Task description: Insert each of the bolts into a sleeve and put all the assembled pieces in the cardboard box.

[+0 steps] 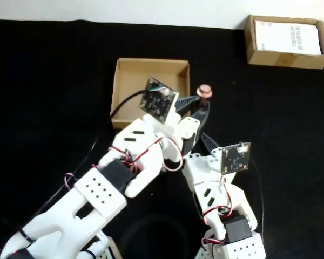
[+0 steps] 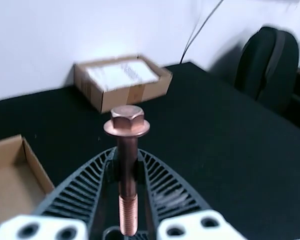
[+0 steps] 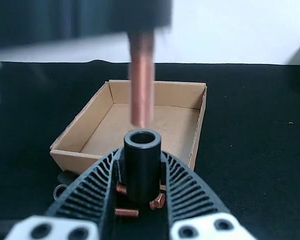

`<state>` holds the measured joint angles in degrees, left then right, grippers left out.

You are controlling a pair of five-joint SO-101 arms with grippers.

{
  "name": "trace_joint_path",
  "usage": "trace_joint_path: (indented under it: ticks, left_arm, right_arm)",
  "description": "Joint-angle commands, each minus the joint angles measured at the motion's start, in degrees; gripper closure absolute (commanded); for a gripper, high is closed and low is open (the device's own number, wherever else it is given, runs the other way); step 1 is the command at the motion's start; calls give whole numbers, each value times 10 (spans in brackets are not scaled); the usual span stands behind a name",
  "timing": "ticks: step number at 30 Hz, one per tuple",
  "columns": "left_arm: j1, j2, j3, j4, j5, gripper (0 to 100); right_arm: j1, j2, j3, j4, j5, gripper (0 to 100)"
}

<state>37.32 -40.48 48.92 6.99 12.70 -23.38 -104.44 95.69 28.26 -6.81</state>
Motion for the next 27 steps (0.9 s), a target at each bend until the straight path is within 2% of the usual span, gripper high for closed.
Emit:
trace_joint_path:
  ticks: [1,16,27]
  left_arm:
    - [3,14,-30,-16,-5,991]
    - [-29,23,-42,-12,-5,991]
    - [4,23,-40,-11,-1,991]
  right_arm:
    - [-2,-4,33,-10,4,991]
    - [-1,-4,29,-9,4,991]
    - [-1,-4,29,-9,4,991]
